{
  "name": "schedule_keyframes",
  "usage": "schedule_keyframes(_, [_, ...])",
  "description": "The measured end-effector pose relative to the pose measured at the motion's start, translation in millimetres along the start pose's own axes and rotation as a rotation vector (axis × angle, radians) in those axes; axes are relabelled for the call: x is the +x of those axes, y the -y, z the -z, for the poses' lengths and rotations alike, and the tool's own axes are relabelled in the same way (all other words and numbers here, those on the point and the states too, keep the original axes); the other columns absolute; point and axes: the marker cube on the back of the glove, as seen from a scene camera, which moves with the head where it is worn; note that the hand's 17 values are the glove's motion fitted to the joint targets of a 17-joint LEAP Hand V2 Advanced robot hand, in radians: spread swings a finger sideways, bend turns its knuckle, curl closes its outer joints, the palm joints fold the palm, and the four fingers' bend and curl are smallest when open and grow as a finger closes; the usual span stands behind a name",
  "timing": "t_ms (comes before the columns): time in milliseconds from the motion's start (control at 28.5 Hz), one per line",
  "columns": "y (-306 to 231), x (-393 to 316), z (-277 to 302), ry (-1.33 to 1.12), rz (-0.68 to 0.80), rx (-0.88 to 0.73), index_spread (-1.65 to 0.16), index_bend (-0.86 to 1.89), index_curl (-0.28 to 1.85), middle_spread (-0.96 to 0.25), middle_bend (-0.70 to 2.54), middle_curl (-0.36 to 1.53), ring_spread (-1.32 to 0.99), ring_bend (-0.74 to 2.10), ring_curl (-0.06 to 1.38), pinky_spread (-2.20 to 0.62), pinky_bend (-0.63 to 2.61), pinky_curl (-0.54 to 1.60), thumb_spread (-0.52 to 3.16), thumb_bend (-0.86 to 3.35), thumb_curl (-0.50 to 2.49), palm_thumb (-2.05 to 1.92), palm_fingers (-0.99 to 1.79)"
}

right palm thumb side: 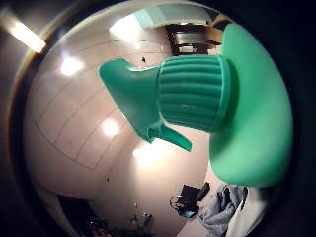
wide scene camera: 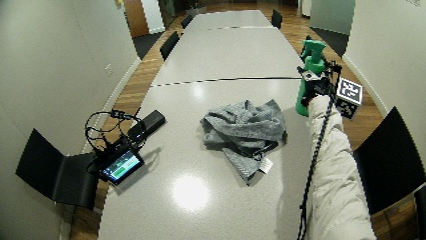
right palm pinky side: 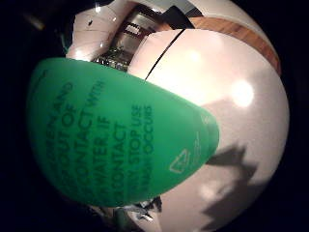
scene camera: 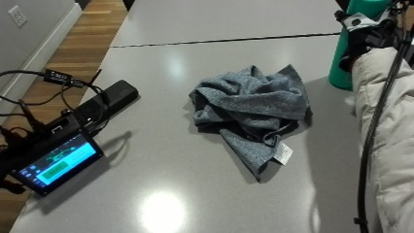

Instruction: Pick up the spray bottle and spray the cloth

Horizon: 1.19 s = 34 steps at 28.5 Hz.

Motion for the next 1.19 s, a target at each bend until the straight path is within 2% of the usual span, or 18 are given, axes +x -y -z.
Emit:
schedule_keyframes(246, [-2.9,-5.6,4.9,-0.076,0.062,-0.036,-0.29,0.15,0.38,-0.13,0.42,0.44,-0.14,0.59,0.43,-0.12,0.31,0.36,0.61,0.08,0.55,1.22,0.82])
schedule_keyframes(773, [-23.5,-121.4,-51.3,-0.659,0.560,-0.154,-0.28,0.13,0.38,-0.13,0.36,0.48,-0.15,0.56,0.45,-0.15,0.32,0.39,0.52,0.04,0.60,1.24,0.84])
schedule_keyframes(984, [-29.0,-133.3,-71.8,-0.929,0.732,-0.128,-0.28,0.13,0.38,-0.13,0.34,0.49,-0.15,0.56,0.46,-0.16,0.32,0.41,0.50,0.02,0.61,1.24,0.85])
schedule_keyframes(1194, [-40.4,-125.5,-87.0,-1.107,0.819,-0.149,-0.28,0.13,0.37,-0.13,0.33,0.50,-0.15,0.55,0.47,-0.16,0.31,0.42,0.48,0.01,0.63,1.25,0.86])
